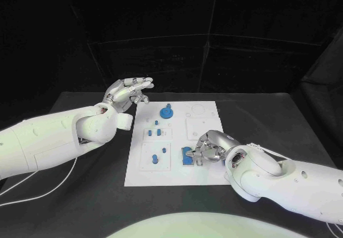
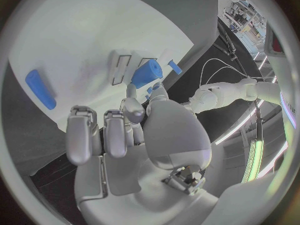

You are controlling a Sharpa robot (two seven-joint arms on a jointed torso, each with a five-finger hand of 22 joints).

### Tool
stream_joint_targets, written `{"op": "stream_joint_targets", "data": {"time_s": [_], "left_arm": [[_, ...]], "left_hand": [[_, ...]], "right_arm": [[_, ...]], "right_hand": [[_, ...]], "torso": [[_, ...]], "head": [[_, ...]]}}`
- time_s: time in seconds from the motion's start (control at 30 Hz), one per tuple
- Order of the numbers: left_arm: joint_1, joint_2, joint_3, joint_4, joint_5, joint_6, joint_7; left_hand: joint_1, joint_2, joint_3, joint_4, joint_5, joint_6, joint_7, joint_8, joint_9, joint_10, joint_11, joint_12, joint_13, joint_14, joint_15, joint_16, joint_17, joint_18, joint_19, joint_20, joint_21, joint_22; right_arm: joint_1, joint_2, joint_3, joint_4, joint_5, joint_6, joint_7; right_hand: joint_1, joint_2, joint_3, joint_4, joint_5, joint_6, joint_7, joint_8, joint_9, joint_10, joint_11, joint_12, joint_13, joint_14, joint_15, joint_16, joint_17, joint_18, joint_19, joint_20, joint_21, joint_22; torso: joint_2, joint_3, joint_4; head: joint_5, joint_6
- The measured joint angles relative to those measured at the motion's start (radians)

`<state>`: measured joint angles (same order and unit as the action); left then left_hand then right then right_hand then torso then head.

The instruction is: Assemble the parts on the task board

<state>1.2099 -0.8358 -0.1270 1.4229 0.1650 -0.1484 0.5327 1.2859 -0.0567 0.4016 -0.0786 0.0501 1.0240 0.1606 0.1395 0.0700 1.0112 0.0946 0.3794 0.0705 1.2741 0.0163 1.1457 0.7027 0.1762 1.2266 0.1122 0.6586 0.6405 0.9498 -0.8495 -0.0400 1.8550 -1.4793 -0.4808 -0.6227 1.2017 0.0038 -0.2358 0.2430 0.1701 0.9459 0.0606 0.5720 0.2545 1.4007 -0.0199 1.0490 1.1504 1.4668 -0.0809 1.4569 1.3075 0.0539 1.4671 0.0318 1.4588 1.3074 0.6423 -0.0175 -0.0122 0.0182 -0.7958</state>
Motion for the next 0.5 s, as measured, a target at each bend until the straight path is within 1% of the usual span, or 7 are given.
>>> {"op": "stream_joint_targets", "data": {"time_s": [0.23,0.4,0.5], "left_arm": [[0.000,0.000,0.000,-0.002,-0.001,0.001,-0.001],[0.000,0.002,-0.001,-0.004,-0.001,0.002,-0.001],[0.000,0.002,-0.001,-0.004,-0.001,0.002,-0.002]], "left_hand": [[0.000,0.000,0.000,0.000,0.000,0.000,0.000,0.000,0.000,0.000,0.000,0.000,0.000,0.000,0.000,0.000,-0.001,0.000,0.000,0.000,0.000,0.000],[0.000,0.000,0.000,0.000,0.000,0.000,0.000,0.000,0.000,0.000,0.000,0.000,0.000,0.000,0.000,0.000,-0.001,0.000,0.000,0.000,0.000,0.000],[0.000,0.000,-0.004,0.004,0.000,0.000,0.000,0.000,0.000,-0.004,0.004,0.000,0.000,-0.004,-0.004,0.000,-0.004,0.000,0.000,0.000,0.000,-0.002]], "right_arm": [[0.000,-0.014,0.000,0.017,0.009,0.006,0.038],[0.000,-0.015,0.000,0.015,0.014,0.015,0.051],[0.000,-0.012,0.000,0.011,0.016,0.022,0.054]], "right_hand": [[0.006,0.002,0.000,-0.005,0.000,0.000,0.000,0.000,0.001,0.000,0.000,0.000,0.001,0.000,0.000,0.000,0.000,0.000,0.000,0.000,0.000,0.000],[0.006,0.002,0.000,-0.005,0.000,0.000,0.000,0.000,0.001,0.000,0.000,0.000,0.001,0.000,0.000,0.000,0.000,0.000,0.000,0.000,0.000,0.000],[0.006,0.002,0.000,-0.005,0.000,0.000,0.000,0.002,0.001,0.000,0.000,0.000,0.002,0.000,0.000,0.000,0.000,0.000,0.000,0.000,0.000,0.000]], "torso": [[0.000,-0.0001,-0.0001],[-0.001,-0.0010,0.0005],[-0.001,-0.0012,0.0017]], "head": [[0.000,-0.001],[-0.001,0.000],[-0.001,0.000]]}}
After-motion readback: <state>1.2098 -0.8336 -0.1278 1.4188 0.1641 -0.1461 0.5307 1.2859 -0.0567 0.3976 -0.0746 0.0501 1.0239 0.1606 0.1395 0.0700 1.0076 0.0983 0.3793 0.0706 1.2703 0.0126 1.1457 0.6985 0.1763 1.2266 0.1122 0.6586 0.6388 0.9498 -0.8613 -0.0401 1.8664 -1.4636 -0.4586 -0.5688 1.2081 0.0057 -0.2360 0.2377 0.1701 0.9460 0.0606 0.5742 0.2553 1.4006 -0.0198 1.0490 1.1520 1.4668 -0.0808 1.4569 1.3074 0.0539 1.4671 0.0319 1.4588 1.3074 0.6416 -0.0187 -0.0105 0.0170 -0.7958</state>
